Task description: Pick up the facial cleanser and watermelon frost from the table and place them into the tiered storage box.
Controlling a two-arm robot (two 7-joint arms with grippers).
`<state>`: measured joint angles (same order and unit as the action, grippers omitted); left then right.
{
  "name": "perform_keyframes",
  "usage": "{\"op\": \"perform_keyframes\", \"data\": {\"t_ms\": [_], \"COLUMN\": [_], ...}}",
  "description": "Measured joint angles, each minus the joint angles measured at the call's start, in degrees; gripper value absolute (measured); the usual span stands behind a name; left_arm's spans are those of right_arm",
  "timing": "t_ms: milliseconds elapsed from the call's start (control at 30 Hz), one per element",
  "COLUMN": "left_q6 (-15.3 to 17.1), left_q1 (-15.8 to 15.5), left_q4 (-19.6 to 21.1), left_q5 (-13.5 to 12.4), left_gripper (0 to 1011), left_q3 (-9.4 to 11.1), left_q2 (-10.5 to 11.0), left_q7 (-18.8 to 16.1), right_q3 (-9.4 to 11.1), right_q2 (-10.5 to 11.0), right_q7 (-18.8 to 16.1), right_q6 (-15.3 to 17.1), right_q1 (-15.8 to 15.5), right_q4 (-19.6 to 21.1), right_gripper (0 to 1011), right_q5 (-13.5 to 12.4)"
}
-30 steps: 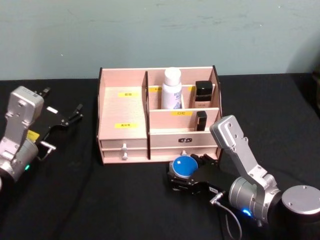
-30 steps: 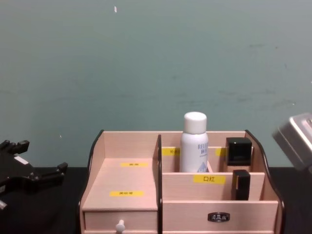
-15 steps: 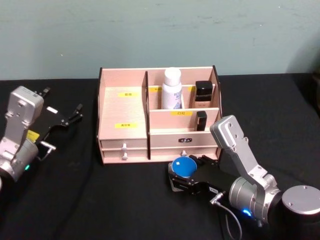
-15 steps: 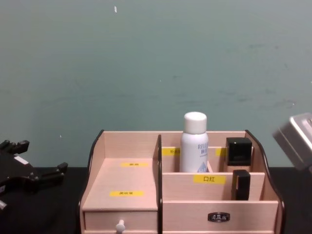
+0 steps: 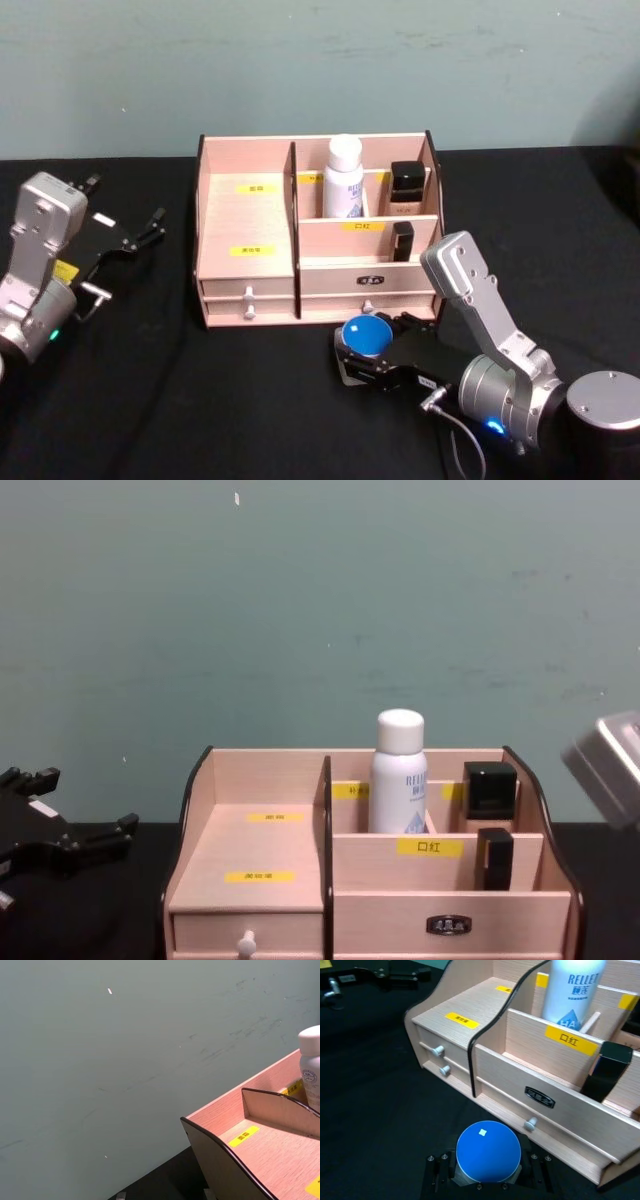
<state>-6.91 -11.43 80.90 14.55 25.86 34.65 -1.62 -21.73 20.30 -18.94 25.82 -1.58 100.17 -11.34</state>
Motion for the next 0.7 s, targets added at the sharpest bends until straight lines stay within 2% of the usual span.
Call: {"op": "perform_keyframes", "data": {"t_ms": [433,567,700], "left_q6": [0.0,0.0,0.0], "left_q1": [0.0,0.0,0.0], "left_q4": [0.0,0.0,0.0], "left_q5": [0.0,0.0,0.0], "left_gripper": [1001,1001,1001], "left_q3": [0.0,0.0,0.0], "left_q2": [0.0,0.0,0.0], "left_q7": [0.0,0.0,0.0], "right_q3": [-1.4,-2.6,-3.8], "right_q2": [2.0,2.1,1.1], "right_q7": [-1.5,-2.0,-2.6], "right_q6": [-0.6,-0.5,-0.5], "right_q1": [1.1,3.2,6.1], "right_q4": [4.8,6.6,6.8], "right_gripper": [735,734,735], "right_q5": [-0.4,0.0,0.3]}}
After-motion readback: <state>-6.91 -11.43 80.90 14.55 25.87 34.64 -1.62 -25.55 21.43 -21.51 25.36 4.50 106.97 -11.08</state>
